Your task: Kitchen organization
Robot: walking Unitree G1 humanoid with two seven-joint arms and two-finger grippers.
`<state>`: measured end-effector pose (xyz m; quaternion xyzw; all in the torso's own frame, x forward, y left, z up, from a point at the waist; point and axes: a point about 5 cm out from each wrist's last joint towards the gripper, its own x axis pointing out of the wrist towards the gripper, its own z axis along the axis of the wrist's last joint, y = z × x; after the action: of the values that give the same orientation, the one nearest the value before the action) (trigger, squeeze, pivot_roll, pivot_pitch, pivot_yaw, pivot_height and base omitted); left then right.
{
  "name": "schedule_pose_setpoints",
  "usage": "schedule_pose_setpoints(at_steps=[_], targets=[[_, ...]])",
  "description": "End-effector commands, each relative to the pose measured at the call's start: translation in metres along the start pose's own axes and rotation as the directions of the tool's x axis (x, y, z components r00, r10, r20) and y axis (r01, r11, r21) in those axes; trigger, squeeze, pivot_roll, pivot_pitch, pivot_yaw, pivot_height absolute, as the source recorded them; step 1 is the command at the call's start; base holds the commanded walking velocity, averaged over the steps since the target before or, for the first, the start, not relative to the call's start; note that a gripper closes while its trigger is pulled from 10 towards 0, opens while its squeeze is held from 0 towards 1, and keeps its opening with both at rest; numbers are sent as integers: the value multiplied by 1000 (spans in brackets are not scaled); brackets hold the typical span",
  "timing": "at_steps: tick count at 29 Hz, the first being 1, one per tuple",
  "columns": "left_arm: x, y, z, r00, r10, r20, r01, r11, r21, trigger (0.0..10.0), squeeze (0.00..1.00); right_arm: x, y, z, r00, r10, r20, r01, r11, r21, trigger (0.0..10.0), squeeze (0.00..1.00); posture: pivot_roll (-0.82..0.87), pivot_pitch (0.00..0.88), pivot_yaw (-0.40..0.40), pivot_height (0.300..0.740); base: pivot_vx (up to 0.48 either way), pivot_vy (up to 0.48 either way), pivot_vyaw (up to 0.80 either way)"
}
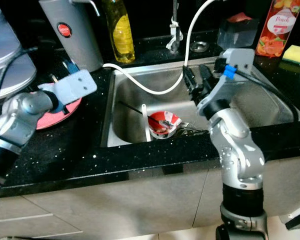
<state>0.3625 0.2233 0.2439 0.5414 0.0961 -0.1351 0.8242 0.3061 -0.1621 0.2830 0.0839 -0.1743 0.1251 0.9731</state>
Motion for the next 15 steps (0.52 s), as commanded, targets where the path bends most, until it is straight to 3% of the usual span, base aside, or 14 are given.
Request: schedule_pose_setpoints(at_steps=[1,7,15], targets=[[-2,6,-13,998,-6,-62,9,998,56,10000,0,1,0,-2,1000,-7,-14,7,1000,8,10000,0,33,4,105,740,0,0,0],[10,5,-21,995,-10,-103,19,996,84,10000,0,1,-1,-5,999,-29,-18,29,1000,11,10000,0,32,9,110,740,0,0,0],[20,4,-18,995,-23,-96,32,995,89,10000,0,0,-19,-3,993,-114,-36,112,993,-47,10000,0,18,15,120,740,0,0,0]])
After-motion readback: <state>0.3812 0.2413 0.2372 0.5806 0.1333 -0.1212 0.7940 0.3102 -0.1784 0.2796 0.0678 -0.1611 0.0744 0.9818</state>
